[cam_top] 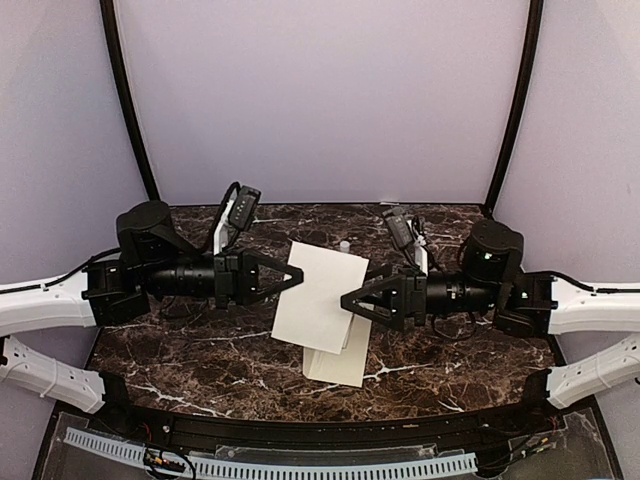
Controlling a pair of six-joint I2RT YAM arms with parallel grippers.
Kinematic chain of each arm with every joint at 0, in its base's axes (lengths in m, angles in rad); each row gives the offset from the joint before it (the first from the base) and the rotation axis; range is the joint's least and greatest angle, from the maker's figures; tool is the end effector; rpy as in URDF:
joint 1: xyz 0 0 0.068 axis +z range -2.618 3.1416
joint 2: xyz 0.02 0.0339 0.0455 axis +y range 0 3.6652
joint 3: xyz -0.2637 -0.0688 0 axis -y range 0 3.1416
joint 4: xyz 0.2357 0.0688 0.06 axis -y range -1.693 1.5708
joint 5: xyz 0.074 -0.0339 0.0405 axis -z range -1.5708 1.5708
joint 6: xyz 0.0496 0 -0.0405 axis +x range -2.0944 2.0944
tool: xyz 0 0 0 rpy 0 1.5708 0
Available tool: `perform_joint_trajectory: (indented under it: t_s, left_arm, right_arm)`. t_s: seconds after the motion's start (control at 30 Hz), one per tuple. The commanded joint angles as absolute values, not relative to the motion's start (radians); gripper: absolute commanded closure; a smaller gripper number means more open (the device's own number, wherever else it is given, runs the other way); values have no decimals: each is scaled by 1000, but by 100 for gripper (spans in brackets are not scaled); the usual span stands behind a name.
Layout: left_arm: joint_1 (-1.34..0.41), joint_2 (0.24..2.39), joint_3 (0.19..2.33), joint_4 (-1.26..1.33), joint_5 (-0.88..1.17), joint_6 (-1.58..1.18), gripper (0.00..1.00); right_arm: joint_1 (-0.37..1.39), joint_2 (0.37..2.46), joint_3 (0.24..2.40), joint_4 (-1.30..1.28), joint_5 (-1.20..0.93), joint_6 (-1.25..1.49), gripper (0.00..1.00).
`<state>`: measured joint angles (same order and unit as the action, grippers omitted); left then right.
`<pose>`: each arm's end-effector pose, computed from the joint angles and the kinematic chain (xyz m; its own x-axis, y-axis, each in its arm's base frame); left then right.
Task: Place the letter into the envelope and seal it
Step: Fold the letter.
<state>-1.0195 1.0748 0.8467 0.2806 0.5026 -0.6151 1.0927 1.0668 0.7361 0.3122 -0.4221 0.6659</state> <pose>0.1132 -0.2297 0.3567 -0.5537 -0.0649 -0.8302 0.8313 0.0144 -0.5556 0.0990 0.2351 0.3224 -0.6235 0.0217 -0.7815 -0.7798 0.0542 0.6236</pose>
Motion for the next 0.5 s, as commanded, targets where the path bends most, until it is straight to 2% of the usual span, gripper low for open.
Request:
perform_joint_trajectory:
  t_s: [0.0,0.17,0.33,0.47]
  left_arm:
    - [-1023,1059,813,434,555,-659,100]
    - [-1023,1049,799,483,598,-671,100]
    - [-1023,1024,784,505,594,-667,100]
    - [-1023,1019,777,514,597,-666,100]
  right_arm:
    - [1103,1115,753,452,-447,698,7]
    - [1103,1149,780,473,-445,703,11]
    - [1102,1183,788,478,-450,715,2]
    - [1103,1190,778,558,-482,748,4]
